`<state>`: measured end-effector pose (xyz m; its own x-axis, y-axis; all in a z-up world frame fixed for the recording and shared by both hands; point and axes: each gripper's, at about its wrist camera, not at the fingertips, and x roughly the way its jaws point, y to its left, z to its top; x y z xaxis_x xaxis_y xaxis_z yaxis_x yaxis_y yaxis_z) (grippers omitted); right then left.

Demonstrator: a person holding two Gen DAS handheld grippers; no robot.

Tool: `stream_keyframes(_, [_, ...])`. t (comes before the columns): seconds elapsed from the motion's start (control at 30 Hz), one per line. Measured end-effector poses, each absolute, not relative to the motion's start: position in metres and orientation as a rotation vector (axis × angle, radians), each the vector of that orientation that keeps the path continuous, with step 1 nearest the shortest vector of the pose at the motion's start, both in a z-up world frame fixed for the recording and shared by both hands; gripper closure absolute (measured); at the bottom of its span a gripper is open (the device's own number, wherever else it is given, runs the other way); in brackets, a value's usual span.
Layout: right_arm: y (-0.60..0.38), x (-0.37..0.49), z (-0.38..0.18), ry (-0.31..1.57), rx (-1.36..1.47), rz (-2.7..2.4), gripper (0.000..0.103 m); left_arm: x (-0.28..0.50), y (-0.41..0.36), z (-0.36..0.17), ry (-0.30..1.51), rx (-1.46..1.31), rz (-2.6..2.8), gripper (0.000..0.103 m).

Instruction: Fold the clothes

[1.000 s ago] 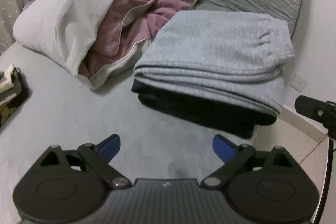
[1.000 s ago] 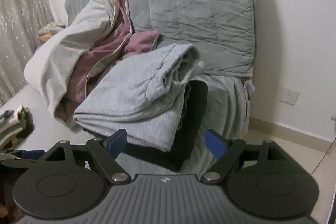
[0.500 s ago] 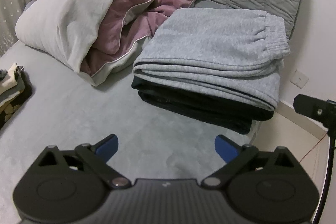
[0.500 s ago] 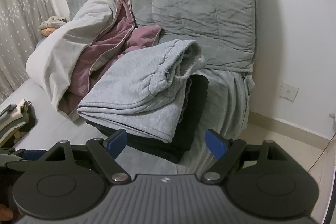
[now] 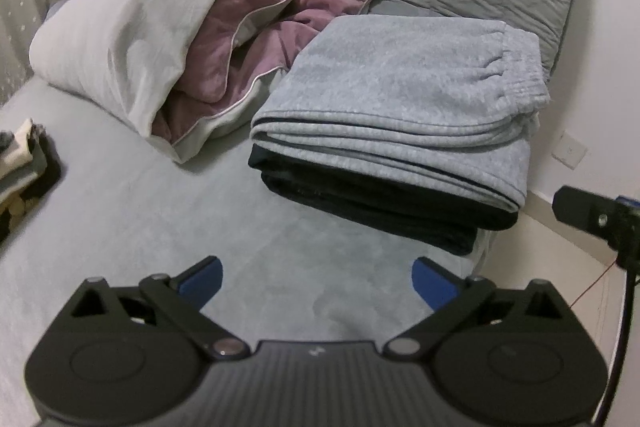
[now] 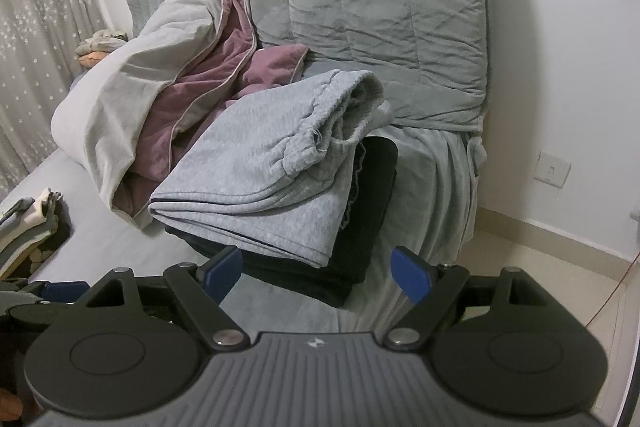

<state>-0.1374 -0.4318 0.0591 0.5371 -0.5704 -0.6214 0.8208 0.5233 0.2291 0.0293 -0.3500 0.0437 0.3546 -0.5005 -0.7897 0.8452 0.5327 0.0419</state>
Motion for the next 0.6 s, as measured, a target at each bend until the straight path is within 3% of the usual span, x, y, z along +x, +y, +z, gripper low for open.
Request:
stream_keyframes(0.33, [-0.421,-0.121,0.054,0.540,0.523,-0.829,0.018,0.038,-0.325,0.034,0.868,0.437,-0.804,0.000])
stream_keyframes(0.6, [-0.393,-0.082,0.043,0.584,0.493,-0.711,0.018,0.054,-0.251,0.020,0.911,0.311,-0.559,0.000])
